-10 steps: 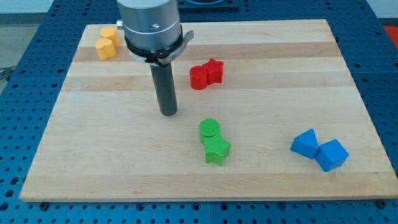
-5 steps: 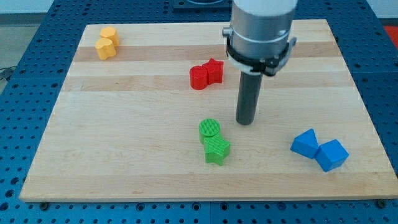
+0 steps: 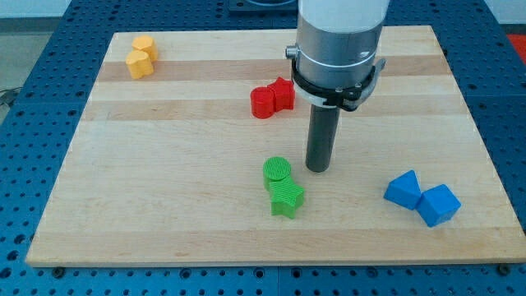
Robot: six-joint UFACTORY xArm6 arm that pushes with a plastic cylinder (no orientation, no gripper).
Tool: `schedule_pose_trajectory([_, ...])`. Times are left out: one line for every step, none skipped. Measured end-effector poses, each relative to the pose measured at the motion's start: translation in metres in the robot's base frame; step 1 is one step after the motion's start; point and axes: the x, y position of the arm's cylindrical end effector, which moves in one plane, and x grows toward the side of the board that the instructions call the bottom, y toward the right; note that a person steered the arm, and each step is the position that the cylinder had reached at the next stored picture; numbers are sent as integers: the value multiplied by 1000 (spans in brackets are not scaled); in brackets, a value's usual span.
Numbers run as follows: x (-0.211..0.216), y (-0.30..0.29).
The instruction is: Separate the green circle from the green star
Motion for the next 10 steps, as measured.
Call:
schedule_pose_trajectory([0,0])
schedule_pose_trajectory([0,0])
schedule_pose_trajectory([0,0])
schedule_pose_trajectory([39,0])
schedule_pose_trajectory([47,-2])
schedule_pose_trajectory([30,-24])
schedule_pose_trajectory([19,-57])
schedule_pose_trajectory([12,-87])
schedule_pose_trajectory([12,-113])
schedule_pose_trajectory([-16,-111])
